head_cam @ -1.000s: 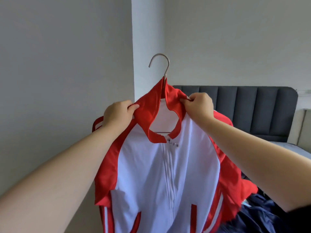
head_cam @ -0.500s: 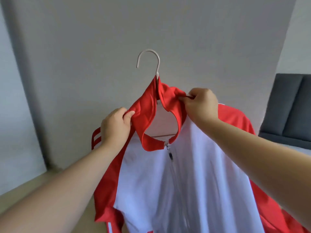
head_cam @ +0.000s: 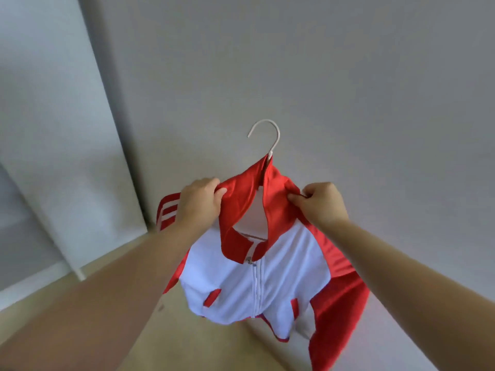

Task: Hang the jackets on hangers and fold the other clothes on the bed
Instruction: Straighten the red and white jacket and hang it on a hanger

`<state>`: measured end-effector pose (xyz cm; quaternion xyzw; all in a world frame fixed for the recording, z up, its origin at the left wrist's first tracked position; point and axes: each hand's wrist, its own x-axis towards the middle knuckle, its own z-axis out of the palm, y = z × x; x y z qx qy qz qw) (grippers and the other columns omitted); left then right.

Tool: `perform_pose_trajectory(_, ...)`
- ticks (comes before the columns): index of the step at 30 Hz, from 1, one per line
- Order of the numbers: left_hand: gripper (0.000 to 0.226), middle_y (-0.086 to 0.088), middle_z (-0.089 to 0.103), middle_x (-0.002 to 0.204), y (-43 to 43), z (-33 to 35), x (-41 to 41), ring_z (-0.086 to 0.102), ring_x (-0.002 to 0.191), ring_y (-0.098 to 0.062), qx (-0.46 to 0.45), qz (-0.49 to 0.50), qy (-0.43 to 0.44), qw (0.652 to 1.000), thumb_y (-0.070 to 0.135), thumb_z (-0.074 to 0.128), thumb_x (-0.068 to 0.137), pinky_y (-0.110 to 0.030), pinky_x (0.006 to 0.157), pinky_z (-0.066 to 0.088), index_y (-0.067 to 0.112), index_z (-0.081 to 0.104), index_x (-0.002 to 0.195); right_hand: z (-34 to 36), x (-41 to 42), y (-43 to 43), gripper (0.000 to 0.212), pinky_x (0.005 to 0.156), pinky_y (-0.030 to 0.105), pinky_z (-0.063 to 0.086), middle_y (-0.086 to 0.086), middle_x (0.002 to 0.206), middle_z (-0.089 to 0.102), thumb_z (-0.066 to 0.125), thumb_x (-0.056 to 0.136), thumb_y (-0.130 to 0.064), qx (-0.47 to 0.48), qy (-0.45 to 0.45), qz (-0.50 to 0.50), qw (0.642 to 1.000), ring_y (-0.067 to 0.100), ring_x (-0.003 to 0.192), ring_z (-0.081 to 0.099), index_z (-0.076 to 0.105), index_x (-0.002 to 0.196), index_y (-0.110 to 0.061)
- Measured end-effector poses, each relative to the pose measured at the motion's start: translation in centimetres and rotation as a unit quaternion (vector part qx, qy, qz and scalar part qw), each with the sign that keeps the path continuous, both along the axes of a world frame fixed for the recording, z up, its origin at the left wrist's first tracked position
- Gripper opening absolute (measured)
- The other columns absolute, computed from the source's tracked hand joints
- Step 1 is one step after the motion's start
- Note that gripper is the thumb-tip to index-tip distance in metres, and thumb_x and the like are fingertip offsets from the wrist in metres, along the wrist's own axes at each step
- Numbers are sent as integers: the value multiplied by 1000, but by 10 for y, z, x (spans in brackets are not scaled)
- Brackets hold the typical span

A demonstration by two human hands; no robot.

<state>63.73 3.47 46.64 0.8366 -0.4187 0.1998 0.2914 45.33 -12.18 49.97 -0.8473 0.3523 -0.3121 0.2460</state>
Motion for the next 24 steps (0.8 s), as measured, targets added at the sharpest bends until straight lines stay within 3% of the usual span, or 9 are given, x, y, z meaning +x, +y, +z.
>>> perform_pose_trajectory(2,29,-15,65,95,1,47,9,57,90,-33,13,26,16,999,27,46,98,-43,80,47,3,63,98,46,12,4,59,43,29,22,-2,36,24,74,78,-23,38,9,33,999,13,41,24,28,42,-14)
perform_pose_trajectory(6,33,-19,61,117,-5,131,17,53,110,-35,-32,42,142,988,19,42,99,-42,97,41,1,59,120,130,45,20,55,42,26,21,-3,40,26,72,80,-25,128,17,72,989,14,44,25,32,43,-16)
perform_pose_trajectory(10,36,-20,52,130,7,174,38,47,121,-35,-13,18,214,977,20,45,98,-41,104,35,2,51,130,171,88,40,45,50,28,28,2,51,38,67,85,-27,238,-8,103,966,15,50,34,41,50,-17)
perform_pose_trajectory(13,38,-15,51,131,36,192,81,50,120,-32,19,26,265,964,25,42,100,-41,103,38,9,49,133,188,131,61,47,64,31,38,-4,49,47,57,92,-30,296,-36,128,946,17,61,46,44,48,-19)
perform_pose_trajectory(16,37,-14,56,128,72,198,134,55,115,-30,32,42,296,954,27,37,101,-39,99,43,10,53,130,192,179,88,47,65,29,37,-5,47,48,54,95,-22,306,-15,180,935,18,64,46,44,49,-17)
perform_pose_trajectory(19,36,-11,61,123,121,197,188,56,102,-23,55,54,308,948,29,32,103,-31,89,43,12,58,121,190,234,125,31,58,22,41,-1,55,55,58,92,-18,293,40,218,930,11,56,50,62,63,-8)
perform_pose_trajectory(24,31,-3,59,119,225,210,285,58,108,-25,96,31,335,937,24,47,98,-38,98,45,18,58,125,196,338,199,35,57,21,42,-2,52,55,61,90,-20,298,82,246,919,11,53,48,59,57,-12)
